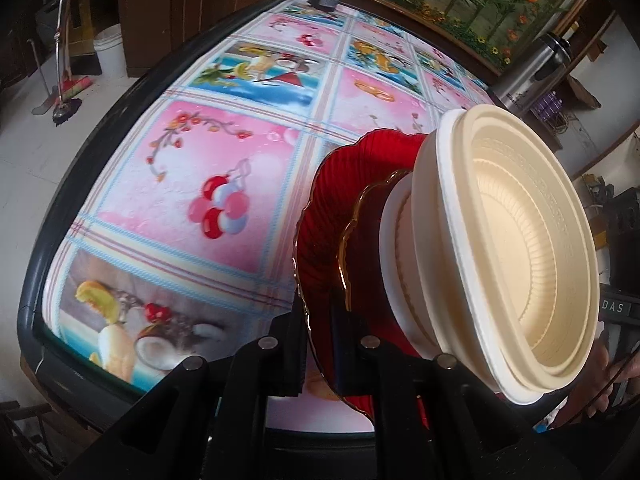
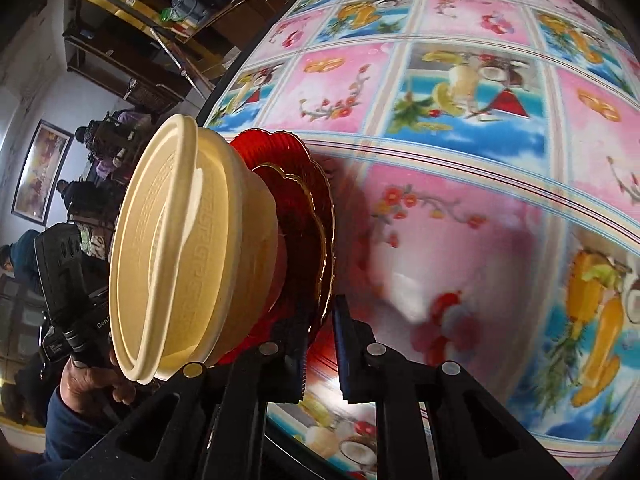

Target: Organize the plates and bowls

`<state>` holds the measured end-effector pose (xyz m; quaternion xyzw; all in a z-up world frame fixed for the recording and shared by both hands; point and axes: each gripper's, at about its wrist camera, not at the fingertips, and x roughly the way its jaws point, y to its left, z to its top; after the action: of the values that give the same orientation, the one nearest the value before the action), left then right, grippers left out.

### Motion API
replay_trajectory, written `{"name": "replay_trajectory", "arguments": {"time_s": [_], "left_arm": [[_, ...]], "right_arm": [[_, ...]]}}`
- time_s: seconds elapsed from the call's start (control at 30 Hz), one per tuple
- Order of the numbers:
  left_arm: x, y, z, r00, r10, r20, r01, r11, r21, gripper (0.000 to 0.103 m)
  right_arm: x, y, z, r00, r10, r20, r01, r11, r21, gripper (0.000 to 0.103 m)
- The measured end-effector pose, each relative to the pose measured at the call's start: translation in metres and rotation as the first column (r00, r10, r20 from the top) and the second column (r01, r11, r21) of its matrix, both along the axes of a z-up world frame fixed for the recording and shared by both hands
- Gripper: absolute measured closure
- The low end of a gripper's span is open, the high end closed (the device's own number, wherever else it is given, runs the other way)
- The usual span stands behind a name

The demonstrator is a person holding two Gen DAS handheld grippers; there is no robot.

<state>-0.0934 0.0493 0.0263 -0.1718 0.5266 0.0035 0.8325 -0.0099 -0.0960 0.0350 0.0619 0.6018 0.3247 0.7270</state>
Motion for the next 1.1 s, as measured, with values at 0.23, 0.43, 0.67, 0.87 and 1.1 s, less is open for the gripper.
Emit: {"name": "replay_trajectory", "arguments": {"time_s": [0.23, 0.43, 0.67, 0.87, 1.1], "left_arm": [[0.023, -0.040, 0.002, 0.997, -0.073, 0.005, 0.073, 0.997, -0.007, 0.094], [0.049, -0.080, 0.000, 0.989, -0.148, 0.003, 0.148, 0.989, -0.013, 0.095], [0.079, -0.122, -0.004, 0.975, -0.224, 0.005, 0.224, 0.974, -0.020, 0.095], [0.099, -0.141, -0.009, 0.966, -0.258, 0.006, 0.258, 0.966, -0.028, 0.095], [0.111, -0.145, -0.009, 0.964, -0.266, 0.015, 0.266, 0.964, -0.023, 0.095]], "right_arm": [[-0.002, -0.043, 0.008, 0.997, -0.072, 0.016, 0.072, 0.997, -0.004, 0.090], [0.001, -0.088, 0.013, 0.987, -0.160, 0.017, 0.160, 0.987, -0.013, 0.090], [0.002, -0.138, 0.015, 0.968, -0.252, 0.020, 0.252, 0.967, -0.030, 0.090], [0.004, -0.163, 0.016, 0.951, -0.308, 0.016, 0.308, 0.950, -0.050, 0.090], [0.009, -0.172, 0.013, 0.944, -0.329, 0.012, 0.329, 0.942, -0.061, 0.090]]}}
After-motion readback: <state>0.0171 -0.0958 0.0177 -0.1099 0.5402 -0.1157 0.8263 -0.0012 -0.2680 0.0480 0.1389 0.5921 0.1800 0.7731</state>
